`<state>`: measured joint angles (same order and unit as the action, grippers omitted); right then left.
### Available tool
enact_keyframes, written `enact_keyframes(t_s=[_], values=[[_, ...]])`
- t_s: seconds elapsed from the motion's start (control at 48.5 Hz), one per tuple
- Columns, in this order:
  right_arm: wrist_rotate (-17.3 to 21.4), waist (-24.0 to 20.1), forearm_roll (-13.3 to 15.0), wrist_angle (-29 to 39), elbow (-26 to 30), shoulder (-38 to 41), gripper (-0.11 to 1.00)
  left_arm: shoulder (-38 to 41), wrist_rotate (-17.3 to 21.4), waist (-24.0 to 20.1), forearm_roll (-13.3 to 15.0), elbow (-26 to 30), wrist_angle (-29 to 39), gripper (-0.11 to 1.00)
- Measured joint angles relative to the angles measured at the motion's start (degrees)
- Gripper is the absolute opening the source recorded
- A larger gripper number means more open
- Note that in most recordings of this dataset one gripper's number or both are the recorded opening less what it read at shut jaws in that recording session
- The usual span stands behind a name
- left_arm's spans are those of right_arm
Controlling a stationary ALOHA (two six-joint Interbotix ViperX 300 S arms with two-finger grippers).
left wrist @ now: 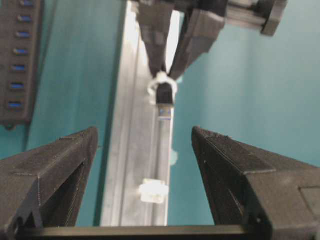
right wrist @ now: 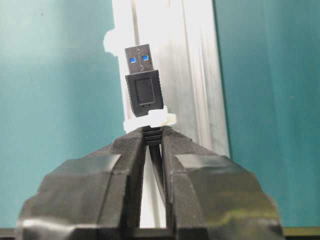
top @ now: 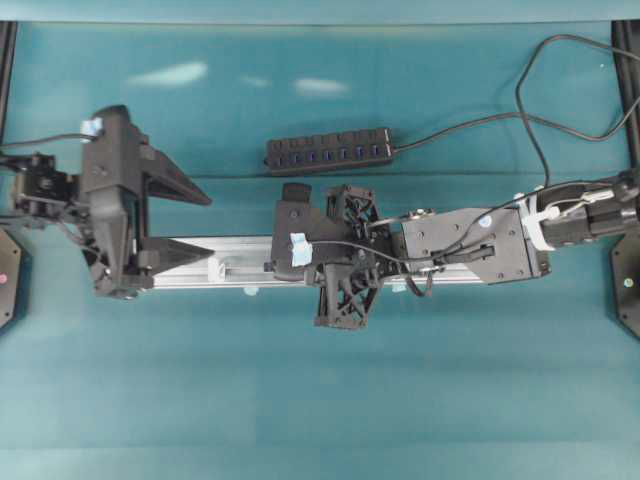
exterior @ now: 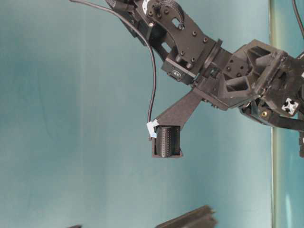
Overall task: Pass the USB cable through three rings with both arms.
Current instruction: 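Push the plug through the middle ring with the right gripper, then grasp the plug past the middle ring with the left gripper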
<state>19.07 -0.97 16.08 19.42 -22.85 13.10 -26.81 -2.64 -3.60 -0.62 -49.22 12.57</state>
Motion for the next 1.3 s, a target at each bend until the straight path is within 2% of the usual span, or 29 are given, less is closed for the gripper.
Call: enact_keyframes(t_s=[0.557,1.052,1.3], values=[[0.09,0.0,-0.09,-1.14,-0.35,0.09,-0.07,16.52,-0.09,2.9,0.0,1.49,-7.91,0.82],[0.09,0.0,-0.09,-1.76,-0.53,0.09,-0.07,25.66,-0.09,2.9,0.0,2.72,-16.61,0.82],[0.26,0.0,-0.09,-1.76,-0.62,0.18,-0.07,27.16,0.18,2.99,0.0,3.43,-17.31,0.82]])
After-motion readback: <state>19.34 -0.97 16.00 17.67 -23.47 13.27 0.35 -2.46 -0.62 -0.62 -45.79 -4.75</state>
